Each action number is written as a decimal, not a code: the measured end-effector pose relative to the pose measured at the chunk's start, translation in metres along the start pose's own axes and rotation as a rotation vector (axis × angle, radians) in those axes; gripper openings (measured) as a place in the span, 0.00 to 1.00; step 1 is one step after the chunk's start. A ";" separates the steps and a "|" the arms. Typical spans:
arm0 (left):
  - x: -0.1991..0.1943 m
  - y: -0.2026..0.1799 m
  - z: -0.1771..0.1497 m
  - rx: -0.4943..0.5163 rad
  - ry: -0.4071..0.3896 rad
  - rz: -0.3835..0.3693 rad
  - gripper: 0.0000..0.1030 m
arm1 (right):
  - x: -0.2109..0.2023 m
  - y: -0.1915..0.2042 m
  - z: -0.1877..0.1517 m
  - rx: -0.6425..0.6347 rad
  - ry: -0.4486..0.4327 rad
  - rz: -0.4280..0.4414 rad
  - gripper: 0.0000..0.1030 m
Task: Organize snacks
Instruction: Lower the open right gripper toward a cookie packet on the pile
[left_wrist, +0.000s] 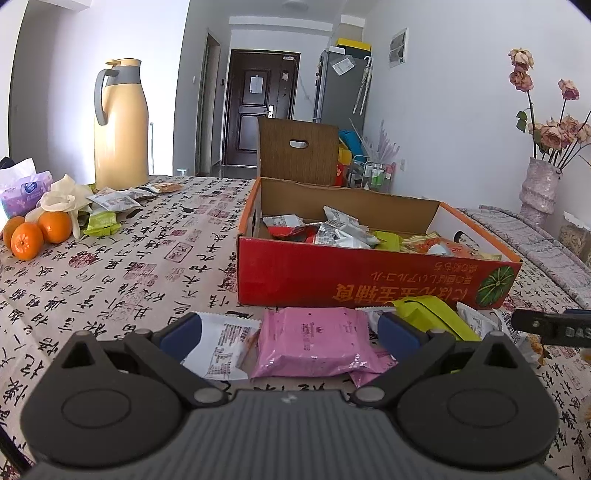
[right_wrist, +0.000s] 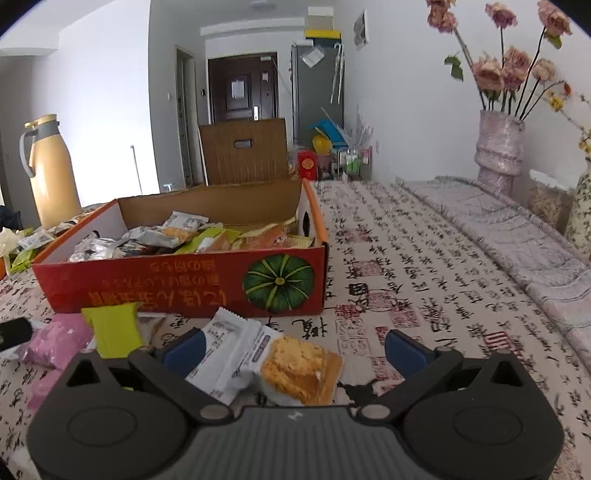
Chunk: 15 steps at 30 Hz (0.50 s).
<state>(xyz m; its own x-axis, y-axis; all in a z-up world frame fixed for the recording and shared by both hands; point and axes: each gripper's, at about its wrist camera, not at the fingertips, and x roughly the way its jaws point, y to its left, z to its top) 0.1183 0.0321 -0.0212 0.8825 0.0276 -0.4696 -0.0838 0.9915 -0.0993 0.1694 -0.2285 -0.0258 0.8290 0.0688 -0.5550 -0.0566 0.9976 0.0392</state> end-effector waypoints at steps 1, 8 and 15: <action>0.000 0.000 0.000 -0.001 0.000 0.001 1.00 | 0.007 0.000 0.002 0.010 0.020 -0.005 1.00; 0.001 0.001 0.000 -0.004 0.004 -0.008 1.00 | 0.034 -0.005 -0.003 0.059 0.106 0.013 0.75; 0.001 0.001 0.000 -0.008 0.006 -0.011 1.00 | 0.031 -0.005 -0.006 0.063 0.097 0.058 0.60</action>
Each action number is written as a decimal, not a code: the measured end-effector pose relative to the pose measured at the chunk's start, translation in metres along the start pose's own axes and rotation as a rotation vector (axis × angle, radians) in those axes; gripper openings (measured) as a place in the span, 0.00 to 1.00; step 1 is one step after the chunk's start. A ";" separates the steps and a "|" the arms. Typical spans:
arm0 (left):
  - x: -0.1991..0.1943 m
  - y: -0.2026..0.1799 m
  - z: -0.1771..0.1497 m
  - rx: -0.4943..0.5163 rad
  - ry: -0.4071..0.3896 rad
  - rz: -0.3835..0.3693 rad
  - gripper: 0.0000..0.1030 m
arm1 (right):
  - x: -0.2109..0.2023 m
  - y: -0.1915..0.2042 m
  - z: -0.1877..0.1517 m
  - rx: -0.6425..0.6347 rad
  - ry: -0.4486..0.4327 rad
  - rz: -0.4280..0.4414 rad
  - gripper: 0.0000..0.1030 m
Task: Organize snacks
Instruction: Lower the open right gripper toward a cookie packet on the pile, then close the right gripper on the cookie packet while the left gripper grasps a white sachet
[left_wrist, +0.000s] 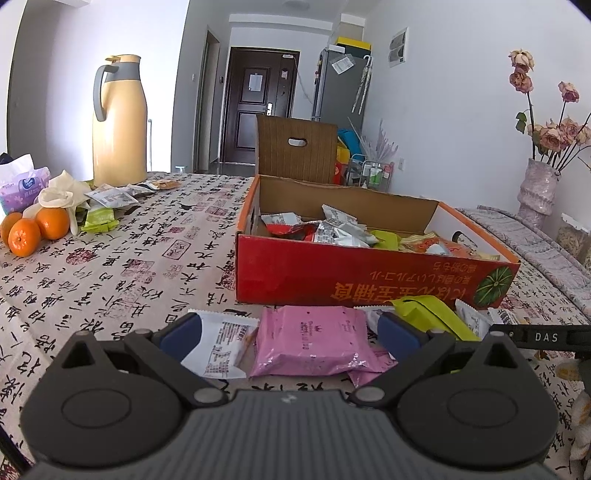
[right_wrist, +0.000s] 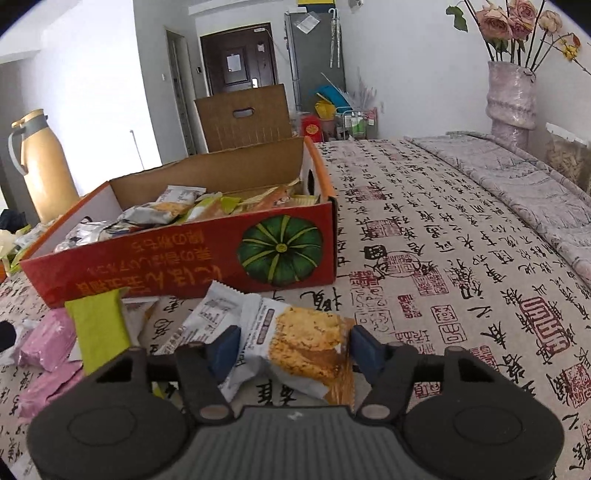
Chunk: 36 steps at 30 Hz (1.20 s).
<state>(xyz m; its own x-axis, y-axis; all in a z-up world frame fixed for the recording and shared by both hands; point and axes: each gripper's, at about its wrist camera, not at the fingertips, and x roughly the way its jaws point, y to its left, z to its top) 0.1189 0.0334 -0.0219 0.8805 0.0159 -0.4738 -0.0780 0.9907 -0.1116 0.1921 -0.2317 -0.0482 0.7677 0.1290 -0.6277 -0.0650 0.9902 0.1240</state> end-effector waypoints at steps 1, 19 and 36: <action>0.000 0.000 0.000 0.000 0.001 0.000 1.00 | -0.001 0.001 -0.001 -0.002 -0.008 0.004 0.58; 0.000 0.000 0.002 -0.005 0.007 0.058 1.00 | -0.037 0.009 -0.011 -0.076 -0.218 0.002 0.52; 0.010 0.022 0.015 0.067 0.110 0.182 1.00 | -0.040 0.002 -0.014 -0.039 -0.243 0.051 0.53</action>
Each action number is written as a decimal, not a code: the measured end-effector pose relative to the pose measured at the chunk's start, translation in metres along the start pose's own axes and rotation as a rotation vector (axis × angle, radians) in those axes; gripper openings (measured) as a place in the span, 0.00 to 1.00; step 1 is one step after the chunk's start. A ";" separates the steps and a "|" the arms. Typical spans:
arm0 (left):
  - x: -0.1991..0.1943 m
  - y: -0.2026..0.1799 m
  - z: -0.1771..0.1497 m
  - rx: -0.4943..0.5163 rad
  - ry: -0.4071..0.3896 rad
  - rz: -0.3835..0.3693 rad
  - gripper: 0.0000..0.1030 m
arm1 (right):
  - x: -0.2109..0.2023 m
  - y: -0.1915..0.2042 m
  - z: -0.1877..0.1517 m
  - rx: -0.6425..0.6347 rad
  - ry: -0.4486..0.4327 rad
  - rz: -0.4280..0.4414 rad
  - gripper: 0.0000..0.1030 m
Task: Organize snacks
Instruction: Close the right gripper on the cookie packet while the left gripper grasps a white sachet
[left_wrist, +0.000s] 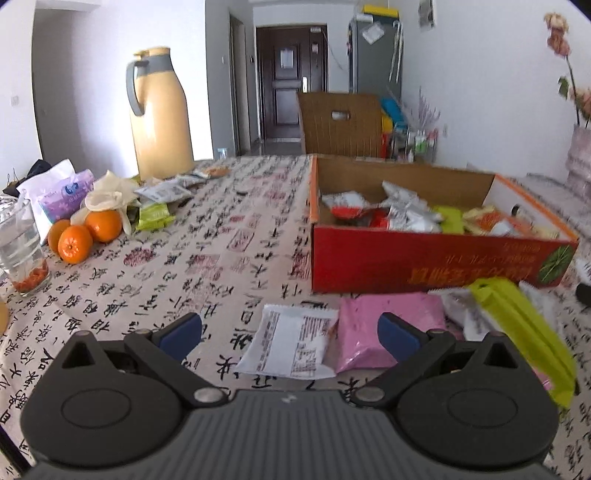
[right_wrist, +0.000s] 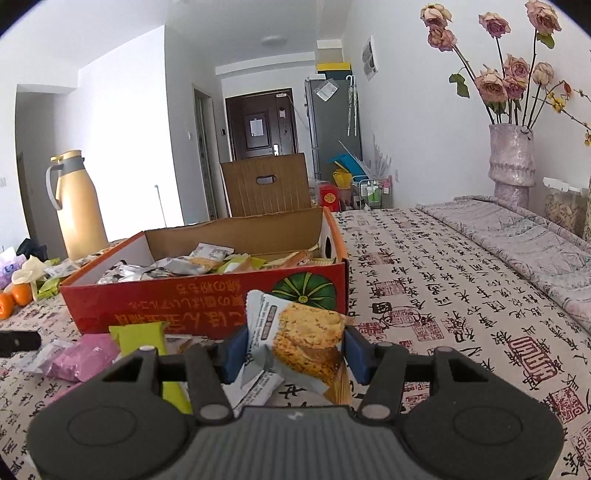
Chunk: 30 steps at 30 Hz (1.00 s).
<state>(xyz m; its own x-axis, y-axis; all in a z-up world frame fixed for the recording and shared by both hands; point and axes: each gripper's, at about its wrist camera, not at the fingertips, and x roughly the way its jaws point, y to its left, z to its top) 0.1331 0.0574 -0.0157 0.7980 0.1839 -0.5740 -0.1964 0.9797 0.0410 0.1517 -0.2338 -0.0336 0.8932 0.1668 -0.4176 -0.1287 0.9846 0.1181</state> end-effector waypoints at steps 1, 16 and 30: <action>0.004 -0.001 0.001 0.007 0.014 0.015 1.00 | 0.000 0.000 0.000 0.000 -0.002 0.001 0.53; 0.044 0.014 -0.004 -0.018 0.154 -0.002 0.84 | -0.002 0.000 0.000 0.002 -0.009 0.017 0.54; 0.035 0.015 -0.003 -0.026 0.106 -0.055 0.42 | 0.002 0.000 0.001 0.004 0.006 0.012 0.54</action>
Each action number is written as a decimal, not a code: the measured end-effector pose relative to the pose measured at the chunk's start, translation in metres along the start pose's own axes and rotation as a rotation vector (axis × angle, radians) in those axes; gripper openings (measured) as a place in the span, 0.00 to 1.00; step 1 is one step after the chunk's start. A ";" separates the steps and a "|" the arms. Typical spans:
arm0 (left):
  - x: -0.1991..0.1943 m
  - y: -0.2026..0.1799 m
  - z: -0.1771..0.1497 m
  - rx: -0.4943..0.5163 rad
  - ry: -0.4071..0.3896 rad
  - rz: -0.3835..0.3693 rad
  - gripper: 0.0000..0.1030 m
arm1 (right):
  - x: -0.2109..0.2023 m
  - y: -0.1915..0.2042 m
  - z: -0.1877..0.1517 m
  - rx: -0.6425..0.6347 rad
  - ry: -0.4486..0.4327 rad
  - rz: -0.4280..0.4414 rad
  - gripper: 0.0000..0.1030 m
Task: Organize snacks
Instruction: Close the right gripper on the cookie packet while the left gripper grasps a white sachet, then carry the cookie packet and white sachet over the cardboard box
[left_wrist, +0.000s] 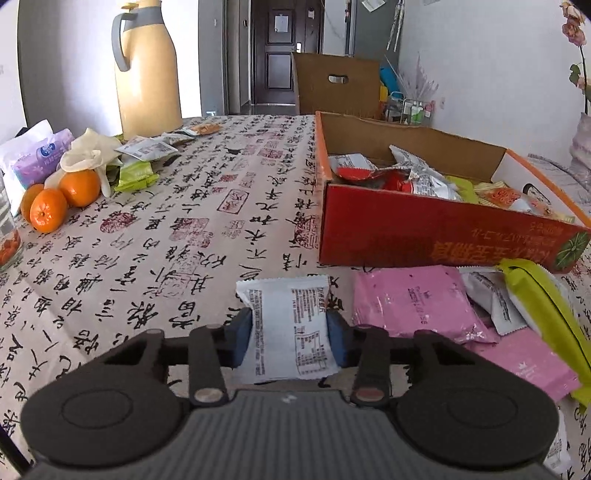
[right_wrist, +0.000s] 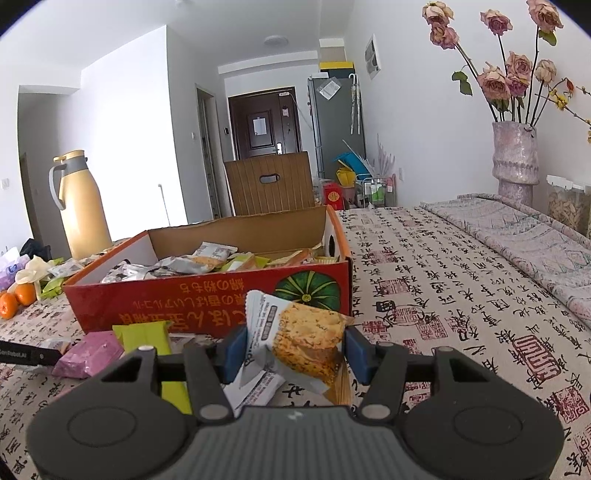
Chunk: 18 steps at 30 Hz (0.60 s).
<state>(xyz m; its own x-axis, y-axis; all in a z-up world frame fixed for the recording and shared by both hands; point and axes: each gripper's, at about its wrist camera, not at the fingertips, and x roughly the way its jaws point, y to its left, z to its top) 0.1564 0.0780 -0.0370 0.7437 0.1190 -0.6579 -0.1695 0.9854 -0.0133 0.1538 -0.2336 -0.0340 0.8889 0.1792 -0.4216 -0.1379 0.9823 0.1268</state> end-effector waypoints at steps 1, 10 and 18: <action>-0.002 0.000 0.000 0.002 -0.011 0.002 0.42 | 0.000 0.000 0.000 0.000 0.001 -0.001 0.54; -0.027 -0.004 0.002 0.016 -0.092 0.004 0.42 | 0.000 0.000 0.000 -0.002 -0.001 -0.002 0.54; -0.054 -0.019 0.014 0.026 -0.179 -0.047 0.42 | -0.006 0.005 0.000 -0.026 -0.025 -0.007 0.53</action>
<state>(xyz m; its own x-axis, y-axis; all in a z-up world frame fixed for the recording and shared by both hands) 0.1288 0.0544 0.0091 0.8540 0.0905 -0.5124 -0.1172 0.9929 -0.0199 0.1480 -0.2294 -0.0305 0.9007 0.1710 -0.3995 -0.1425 0.9847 0.1002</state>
